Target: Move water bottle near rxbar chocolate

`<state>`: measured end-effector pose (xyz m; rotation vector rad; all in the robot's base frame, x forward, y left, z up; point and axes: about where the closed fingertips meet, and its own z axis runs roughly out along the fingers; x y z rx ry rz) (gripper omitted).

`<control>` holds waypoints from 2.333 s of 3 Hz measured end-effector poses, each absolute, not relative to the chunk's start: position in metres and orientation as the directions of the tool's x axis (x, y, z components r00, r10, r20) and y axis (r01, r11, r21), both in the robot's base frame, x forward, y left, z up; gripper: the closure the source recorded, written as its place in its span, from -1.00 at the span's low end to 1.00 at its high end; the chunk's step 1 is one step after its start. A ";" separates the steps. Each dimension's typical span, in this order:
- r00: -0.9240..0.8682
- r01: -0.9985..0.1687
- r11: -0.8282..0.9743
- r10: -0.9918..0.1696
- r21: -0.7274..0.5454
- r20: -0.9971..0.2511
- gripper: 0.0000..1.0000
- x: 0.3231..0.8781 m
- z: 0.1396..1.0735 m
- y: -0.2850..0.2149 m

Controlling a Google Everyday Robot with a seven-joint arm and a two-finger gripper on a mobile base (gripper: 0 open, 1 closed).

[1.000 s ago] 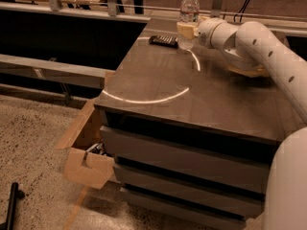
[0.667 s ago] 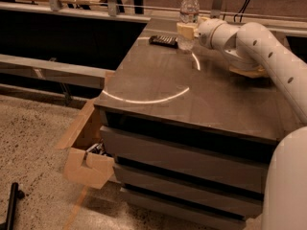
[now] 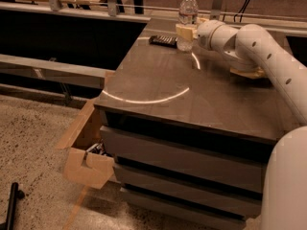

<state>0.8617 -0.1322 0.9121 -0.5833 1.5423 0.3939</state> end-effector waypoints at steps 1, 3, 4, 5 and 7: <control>0.012 -0.589 0.801 -0.127 -0.110 -0.992 -0.68 0.862 0.911 -0.130; 0.012 -0.591 0.798 -0.138 -0.119 -0.990 -1.00 0.853 0.911 -0.135; 0.007 -0.585 0.802 -0.145 -0.121 -0.989 -1.00 0.837 0.911 -0.148; 0.016 -0.589 0.795 -0.169 -0.146 -0.985 -1.00 0.811 0.912 -0.161; 0.076 -0.601 0.776 -0.182 -0.191 -0.980 -1.00 0.781 0.929 -0.173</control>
Offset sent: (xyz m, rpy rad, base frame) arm -0.0061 -0.0052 0.0025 -0.0194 -0.0106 0.0061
